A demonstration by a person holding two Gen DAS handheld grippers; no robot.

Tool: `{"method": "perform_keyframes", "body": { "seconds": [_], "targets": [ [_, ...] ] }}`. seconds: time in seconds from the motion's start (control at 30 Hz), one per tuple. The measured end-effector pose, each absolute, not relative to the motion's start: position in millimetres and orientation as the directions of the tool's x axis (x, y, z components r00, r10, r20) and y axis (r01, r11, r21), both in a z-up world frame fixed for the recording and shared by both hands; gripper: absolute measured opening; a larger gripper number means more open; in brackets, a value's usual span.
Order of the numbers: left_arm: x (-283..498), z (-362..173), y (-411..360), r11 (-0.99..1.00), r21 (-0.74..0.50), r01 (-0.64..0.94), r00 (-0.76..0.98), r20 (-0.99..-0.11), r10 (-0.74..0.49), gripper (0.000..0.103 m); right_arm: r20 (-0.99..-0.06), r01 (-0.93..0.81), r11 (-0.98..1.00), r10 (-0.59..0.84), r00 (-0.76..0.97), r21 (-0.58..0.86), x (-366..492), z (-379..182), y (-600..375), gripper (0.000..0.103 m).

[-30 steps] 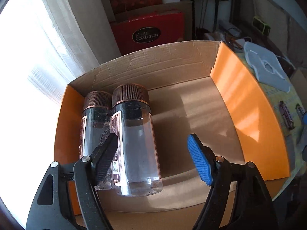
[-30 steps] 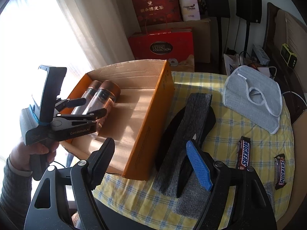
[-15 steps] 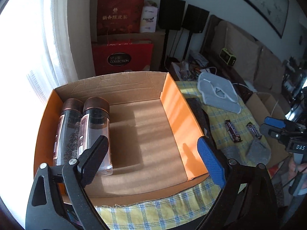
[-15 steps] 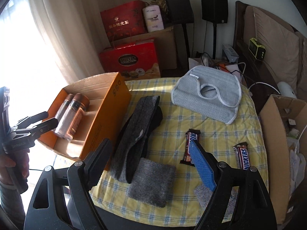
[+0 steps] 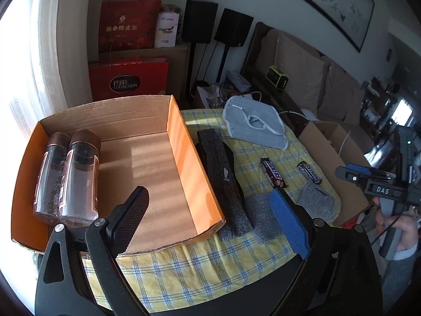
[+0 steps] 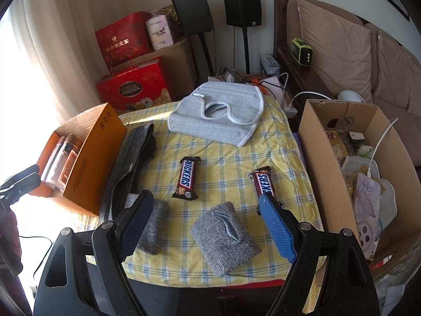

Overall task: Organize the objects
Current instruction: 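Move both tools toward the grey knit wristbands on the table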

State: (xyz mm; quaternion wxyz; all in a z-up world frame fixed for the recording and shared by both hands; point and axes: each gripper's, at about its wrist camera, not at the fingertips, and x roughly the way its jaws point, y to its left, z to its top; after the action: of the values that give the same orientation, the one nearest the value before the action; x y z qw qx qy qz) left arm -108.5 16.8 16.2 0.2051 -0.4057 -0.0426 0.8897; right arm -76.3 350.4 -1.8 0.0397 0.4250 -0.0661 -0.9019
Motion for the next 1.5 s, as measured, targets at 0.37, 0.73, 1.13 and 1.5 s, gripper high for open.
{"method": "perform_keyframes", "body": {
  "seconds": [0.37, 0.73, 1.13, 1.5],
  "targets": [
    [-94, 2, 49, -0.889, -0.266, -0.374, -0.549, -0.709, 0.443, 0.093, -0.773, -0.051, -0.989, -0.077, -0.63, 0.14, -53, -25, 379, 0.084],
    [-68, -23, 97, -0.876, -0.19, -0.443, -0.547, -0.717, 0.432, 0.093, -0.751, -0.084, -0.982, -0.074, -0.657, 0.17, -31, -45, 386, 0.084],
    [-72, -50, 130, -0.854, -0.2, -0.48, -0.472, -0.762, 0.443, 0.085, -0.762, -0.005, -0.992, -0.095, -0.641, 0.127, -43, -60, 366, 0.084],
    [-92, -77, 144, -0.874, -0.189, -0.447, -0.434, -0.809, 0.397, 0.08, -0.776, 0.029, -0.99, -0.125, -0.618, 0.137, -58, -75, 358, 0.084]
  ]
}}
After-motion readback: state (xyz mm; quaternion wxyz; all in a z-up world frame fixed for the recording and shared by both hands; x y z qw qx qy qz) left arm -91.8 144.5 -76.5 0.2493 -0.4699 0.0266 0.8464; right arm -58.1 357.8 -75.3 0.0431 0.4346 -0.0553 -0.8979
